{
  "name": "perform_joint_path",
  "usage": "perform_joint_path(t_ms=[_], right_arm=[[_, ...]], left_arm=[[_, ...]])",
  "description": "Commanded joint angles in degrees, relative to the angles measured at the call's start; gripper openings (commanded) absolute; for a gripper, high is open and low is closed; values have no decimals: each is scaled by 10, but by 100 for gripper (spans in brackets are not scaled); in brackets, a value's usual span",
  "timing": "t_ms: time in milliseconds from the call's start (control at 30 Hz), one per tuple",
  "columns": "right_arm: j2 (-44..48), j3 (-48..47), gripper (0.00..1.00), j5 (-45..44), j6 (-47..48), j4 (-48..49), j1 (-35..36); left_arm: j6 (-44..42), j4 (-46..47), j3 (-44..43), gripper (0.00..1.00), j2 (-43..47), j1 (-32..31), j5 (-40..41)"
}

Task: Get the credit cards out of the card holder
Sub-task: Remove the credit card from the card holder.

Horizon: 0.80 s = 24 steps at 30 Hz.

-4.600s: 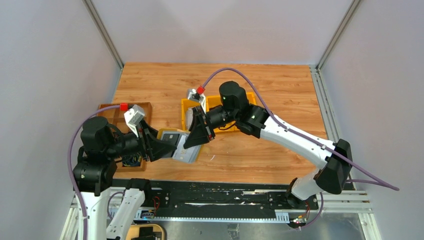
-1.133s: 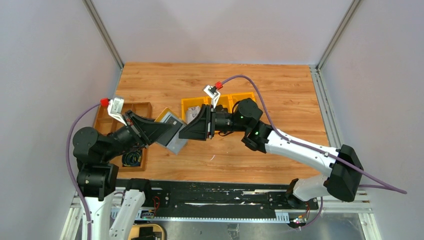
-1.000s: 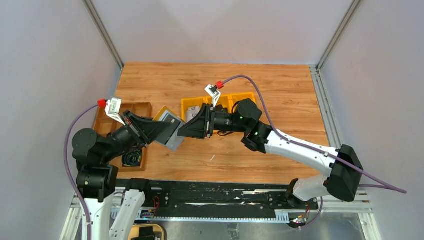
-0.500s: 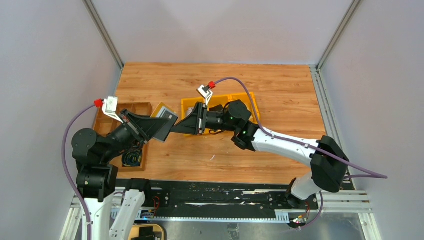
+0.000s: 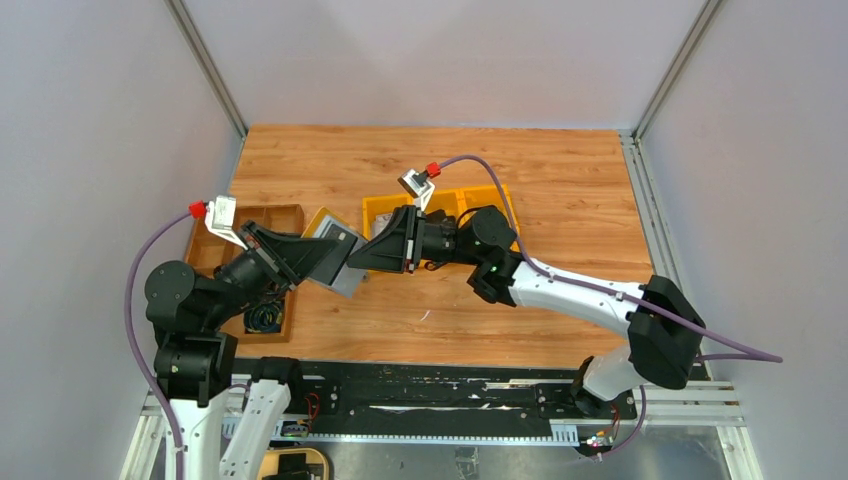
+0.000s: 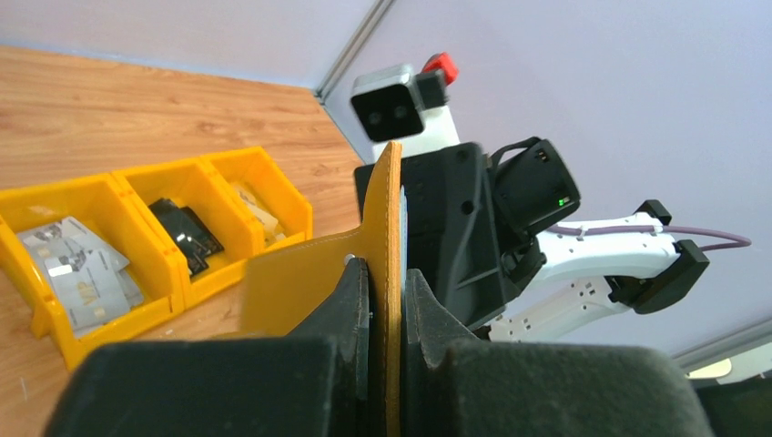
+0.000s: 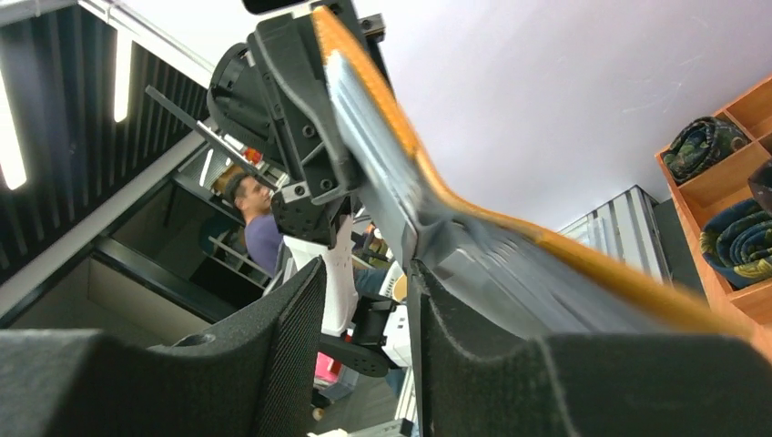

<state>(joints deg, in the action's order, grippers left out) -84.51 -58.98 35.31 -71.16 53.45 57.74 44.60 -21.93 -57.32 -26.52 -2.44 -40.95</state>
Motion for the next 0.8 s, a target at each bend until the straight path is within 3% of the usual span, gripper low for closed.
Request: perform_joint_path(t_ms=[0,767], right_arm=[[20,2,42,0,10,40,10],[1,16,44,-4,17,-20,2]], left_arm=[[8,4,1,0,4,-5,-16],[11,3,-28,0,0,-5,-24]])
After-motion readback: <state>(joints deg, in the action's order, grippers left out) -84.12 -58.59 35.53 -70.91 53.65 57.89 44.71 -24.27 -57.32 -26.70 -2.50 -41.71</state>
